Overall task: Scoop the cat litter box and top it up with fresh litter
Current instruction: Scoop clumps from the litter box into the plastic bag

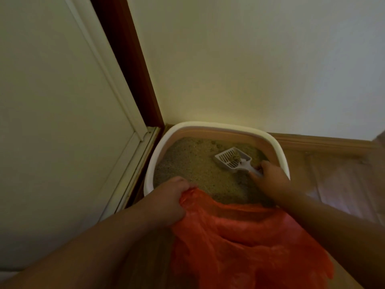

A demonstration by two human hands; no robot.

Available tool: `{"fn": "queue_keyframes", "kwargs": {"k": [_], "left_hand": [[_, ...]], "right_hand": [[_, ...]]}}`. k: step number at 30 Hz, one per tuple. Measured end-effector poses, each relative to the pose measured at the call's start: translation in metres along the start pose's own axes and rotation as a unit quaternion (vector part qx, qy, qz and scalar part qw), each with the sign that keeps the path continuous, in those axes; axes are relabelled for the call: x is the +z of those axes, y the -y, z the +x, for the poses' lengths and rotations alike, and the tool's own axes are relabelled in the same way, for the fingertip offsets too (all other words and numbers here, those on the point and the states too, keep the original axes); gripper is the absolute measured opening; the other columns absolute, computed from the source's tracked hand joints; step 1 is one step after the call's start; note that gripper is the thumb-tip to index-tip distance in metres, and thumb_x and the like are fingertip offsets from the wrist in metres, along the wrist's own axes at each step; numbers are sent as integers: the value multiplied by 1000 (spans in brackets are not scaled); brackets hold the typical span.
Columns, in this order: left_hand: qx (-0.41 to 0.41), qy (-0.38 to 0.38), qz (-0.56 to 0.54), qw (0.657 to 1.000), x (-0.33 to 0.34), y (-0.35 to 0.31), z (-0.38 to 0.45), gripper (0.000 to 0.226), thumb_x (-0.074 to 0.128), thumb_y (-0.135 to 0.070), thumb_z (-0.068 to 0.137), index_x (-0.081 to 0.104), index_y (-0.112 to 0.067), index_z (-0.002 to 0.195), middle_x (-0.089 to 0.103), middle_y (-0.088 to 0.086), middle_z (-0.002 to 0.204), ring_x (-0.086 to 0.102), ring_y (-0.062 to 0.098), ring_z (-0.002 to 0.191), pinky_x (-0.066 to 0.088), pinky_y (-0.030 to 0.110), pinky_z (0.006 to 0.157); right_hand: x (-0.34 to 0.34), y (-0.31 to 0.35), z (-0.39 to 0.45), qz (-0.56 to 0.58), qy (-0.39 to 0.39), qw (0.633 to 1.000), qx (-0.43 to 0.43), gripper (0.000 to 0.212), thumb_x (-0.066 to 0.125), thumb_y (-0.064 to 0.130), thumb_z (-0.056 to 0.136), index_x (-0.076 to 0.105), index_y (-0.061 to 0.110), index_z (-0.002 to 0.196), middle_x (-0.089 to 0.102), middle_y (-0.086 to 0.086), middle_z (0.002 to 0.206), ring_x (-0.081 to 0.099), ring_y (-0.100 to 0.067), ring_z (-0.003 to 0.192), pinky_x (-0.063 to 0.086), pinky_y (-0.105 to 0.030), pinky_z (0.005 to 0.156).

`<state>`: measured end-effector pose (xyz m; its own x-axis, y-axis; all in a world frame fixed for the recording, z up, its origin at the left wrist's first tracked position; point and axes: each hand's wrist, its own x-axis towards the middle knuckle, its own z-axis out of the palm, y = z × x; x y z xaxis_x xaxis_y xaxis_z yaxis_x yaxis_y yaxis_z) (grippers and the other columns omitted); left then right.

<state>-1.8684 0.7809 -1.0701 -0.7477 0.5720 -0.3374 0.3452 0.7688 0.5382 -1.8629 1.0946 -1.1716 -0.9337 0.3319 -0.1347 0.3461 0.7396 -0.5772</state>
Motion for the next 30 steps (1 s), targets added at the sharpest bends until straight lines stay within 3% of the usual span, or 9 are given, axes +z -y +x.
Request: {"fn": "queue_keyframes", "kwargs": {"k": [4,12,14,16,19,22,27,30], "left_hand": [[4,0,5,1000,0,0,2,73,71,-10,83,47,-31,149,45,-10,134,47,3,121,33,-2,81],[-3,-7,-3,1000,0,-2,2,73,73,-12,81,48,-33,147,46,-10,132,48,6,123,37,9,91],[-4,-5,-3,1000,0,-3,2,73,71,-11,81,49,-32,147,46,-10,133,48,5,122,36,6,90],[-4,-4,0,1000,0,-3,3,73,71,-10,81,48,-32,147,46,-12,130,48,4,120,33,1,84],[-6,-5,3,1000,1,-5,5,74,71,-9,81,48,-32,148,45,-13,128,48,4,119,34,6,85],[-4,-2,-1,1000,1,-6,5,75,70,-8,81,46,-34,148,44,-10,133,47,4,119,35,4,80],[0,3,-2,1000,3,-2,6,74,73,-13,82,46,-32,148,44,-10,133,47,4,121,32,1,81],[-3,2,-8,1000,3,1,7,74,72,-11,82,47,-32,148,45,-11,131,48,4,118,34,2,81]], "right_hand": [[0,-7,-7,-56,44,997,4,17,59,35,98,55,19,103,54,10,80,54,-3,67,37,-20,50],[-7,-8,-10,-124,72,990,2,28,54,34,100,58,11,116,55,6,84,52,-3,67,35,-17,50],[-9,-6,-9,-138,80,987,14,32,53,35,101,59,9,117,60,1,88,53,-6,68,34,-17,49],[-11,-3,-8,-139,92,986,31,36,51,40,101,60,8,113,66,-4,94,59,-12,72,39,-20,51],[-12,0,-3,-148,107,982,37,34,50,41,102,63,9,105,70,-8,95,65,-15,76,46,-24,56],[-13,1,5,-147,112,982,41,29,54,36,100,67,11,94,71,-9,92,63,-14,71,41,-21,49],[-12,8,12,-140,103,984,41,26,54,34,100,62,14,86,68,-8,89,57,-13,67,40,-24,54],[-9,12,17,-165,116,978,50,23,54,28,101,66,9,96,69,-10,92,60,-19,73,46,-26,62]]}}
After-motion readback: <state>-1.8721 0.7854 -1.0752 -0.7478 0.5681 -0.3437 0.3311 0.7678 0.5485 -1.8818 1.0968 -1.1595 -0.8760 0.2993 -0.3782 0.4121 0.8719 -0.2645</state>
